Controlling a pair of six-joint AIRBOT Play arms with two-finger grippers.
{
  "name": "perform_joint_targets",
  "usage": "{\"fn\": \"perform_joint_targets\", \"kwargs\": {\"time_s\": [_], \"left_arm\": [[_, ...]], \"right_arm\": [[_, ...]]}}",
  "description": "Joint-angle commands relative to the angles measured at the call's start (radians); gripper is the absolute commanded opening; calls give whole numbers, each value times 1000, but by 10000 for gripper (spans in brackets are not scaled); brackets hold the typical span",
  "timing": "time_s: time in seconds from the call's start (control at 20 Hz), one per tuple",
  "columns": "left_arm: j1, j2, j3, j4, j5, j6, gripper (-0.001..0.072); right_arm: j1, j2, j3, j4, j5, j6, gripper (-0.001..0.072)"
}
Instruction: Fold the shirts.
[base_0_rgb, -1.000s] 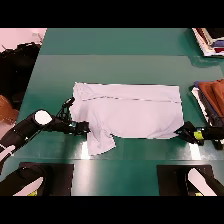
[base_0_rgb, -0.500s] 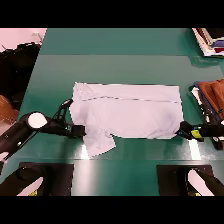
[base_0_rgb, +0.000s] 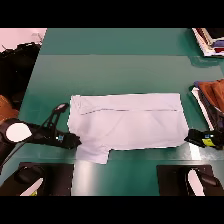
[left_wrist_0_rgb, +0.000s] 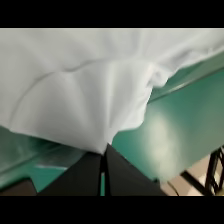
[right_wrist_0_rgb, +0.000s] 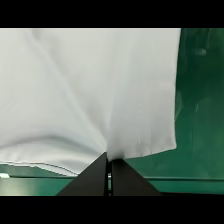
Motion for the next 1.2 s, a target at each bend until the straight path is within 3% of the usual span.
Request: {"fn": "perform_joint_targets", "kwargs": {"time_s": [0.0, 0.3, 0.6, 0.75, 0.95, 1.0, 1.05, 1.1, 1.15], "left_arm": [[48, 3, 88, 111, 154, -5, 21], [153, -193, 153, 135, 297, 119, 22], [153, -429, 164, 121, 544, 127, 22], [153, -521, 238, 116, 578, 174, 22], [153, -617, 351, 115, 584, 174, 25], [153, -629, 369, 113, 579, 174, 161], [153, -634, 378, 109, 578, 174, 384], [153, -634, 383, 108, 572, 174, 485], [153, -634, 390, 114, 562, 175, 487]], "right_arm": [[-3, -34, 85, -11, 11, 7, 11], [86, -409, 336, -12, -135, -28, 11], [179, -728, 591, -10, -211, -26, 11], [180, -833, 705, -10, -195, -26, 12], [177, -921, 797, 16, -183, -32, 17], [168, -933, 809, 53, -185, -47, 74], [154, -942, 816, 103, -188, -68, 168], [138, -946, 816, 150, -190, -93, 222], [116, -947, 813, 187, -187, -117, 308]]}}
